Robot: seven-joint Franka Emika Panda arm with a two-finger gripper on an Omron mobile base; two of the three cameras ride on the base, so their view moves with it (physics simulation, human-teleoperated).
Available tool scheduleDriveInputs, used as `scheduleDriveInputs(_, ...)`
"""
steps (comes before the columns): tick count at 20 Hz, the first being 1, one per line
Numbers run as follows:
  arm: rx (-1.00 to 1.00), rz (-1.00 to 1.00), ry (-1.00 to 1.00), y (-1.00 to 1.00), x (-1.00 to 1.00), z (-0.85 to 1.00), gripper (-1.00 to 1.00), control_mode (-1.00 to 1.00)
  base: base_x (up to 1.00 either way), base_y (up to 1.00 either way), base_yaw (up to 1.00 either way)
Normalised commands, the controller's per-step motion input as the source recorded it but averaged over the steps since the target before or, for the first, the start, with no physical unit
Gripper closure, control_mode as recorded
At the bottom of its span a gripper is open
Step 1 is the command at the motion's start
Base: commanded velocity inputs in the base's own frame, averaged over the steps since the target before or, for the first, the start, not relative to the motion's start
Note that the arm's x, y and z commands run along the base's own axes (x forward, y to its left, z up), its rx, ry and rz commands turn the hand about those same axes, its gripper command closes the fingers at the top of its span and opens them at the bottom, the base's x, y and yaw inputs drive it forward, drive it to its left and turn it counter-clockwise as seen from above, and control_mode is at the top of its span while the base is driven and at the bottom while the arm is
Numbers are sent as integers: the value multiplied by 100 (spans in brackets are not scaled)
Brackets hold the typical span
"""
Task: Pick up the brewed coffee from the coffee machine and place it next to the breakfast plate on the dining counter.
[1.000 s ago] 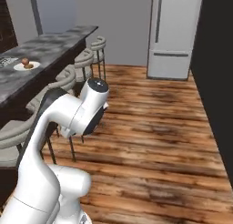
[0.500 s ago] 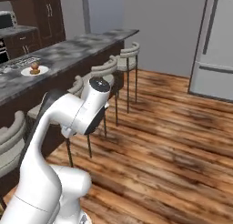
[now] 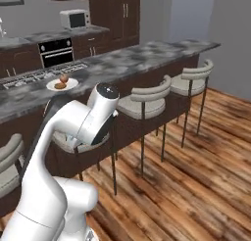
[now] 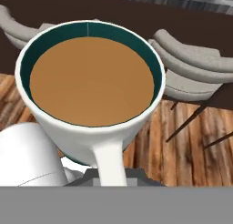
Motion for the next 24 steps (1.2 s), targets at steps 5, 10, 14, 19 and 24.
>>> scheduleDriveInputs(5, 0, 0, 0, 0, 0, 0, 100, 100, 100, -55, 61)
scheduleDriveInputs(10, 0, 0, 0, 0, 0, 0, 100, 100, 100, -62, 58)
scheduleDriveInputs(14, 0, 0, 0, 0, 0, 0, 100, 100, 100, -38, 58)
scheduleDriveInputs(19, 0, 0, 0, 0, 0, 0, 100, 100, 100, -10, 57)
scheduleDriveInputs(24, 0, 0, 0, 0, 0, 0, 100, 100, 100, -17, 58)
